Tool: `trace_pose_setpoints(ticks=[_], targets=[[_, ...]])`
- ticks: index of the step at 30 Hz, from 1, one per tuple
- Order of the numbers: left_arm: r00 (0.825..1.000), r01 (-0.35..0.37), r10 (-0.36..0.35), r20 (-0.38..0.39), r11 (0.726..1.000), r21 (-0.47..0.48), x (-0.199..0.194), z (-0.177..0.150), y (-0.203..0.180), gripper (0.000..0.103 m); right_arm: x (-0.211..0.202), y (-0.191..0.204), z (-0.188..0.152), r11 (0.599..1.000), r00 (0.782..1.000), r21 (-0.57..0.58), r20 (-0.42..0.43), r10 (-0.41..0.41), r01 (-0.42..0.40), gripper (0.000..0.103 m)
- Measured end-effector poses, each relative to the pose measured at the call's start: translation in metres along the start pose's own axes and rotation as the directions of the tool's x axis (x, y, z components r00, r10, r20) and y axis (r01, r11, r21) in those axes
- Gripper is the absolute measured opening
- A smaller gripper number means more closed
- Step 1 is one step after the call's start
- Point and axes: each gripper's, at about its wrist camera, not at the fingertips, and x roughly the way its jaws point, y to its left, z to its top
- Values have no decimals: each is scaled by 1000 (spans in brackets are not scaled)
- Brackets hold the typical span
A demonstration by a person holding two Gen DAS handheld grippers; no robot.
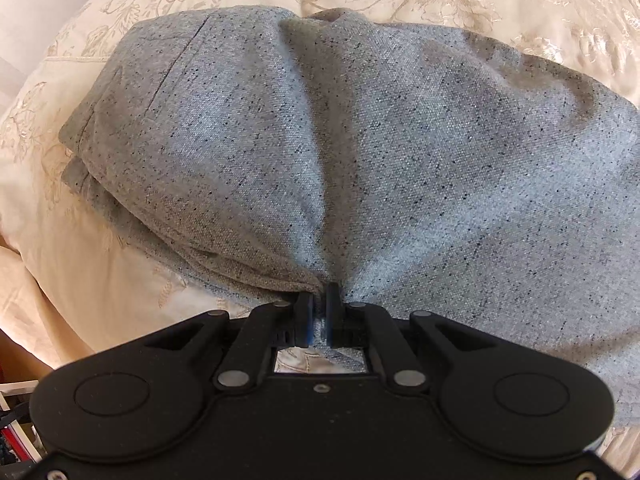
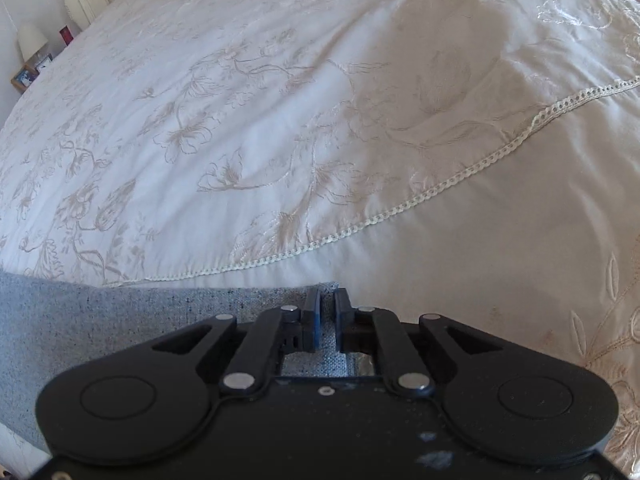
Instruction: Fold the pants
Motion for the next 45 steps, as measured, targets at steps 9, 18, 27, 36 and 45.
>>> trace_pose_setpoints(ticks=[9, 18, 27, 36, 45], targets=[[996, 81, -79, 36, 995, -54, -5, -20, 29, 9, -38, 37, -40, 997, 999, -69, 37, 23, -21, 15], [957, 233, -236, 171, 972, 39, -66, -14, 83, 16, -48, 51, -67, 996, 996, 21, -20, -91, 92, 17], [962, 186, -169, 213, 981, -60, -33, 80, 133, 16, -71, 194, -43, 989, 988, -4, 55, 145, -145, 17], [989, 138, -140, -54, 989, -46, 32, 21, 168, 18, -64, 360, -59, 948, 956, -122, -29, 293, -295, 17], [973, 178, -197, 121, 972, 151, -46, 47, 161, 13, -27, 477, -15, 914, 942, -242, -5, 335, -326, 18]])
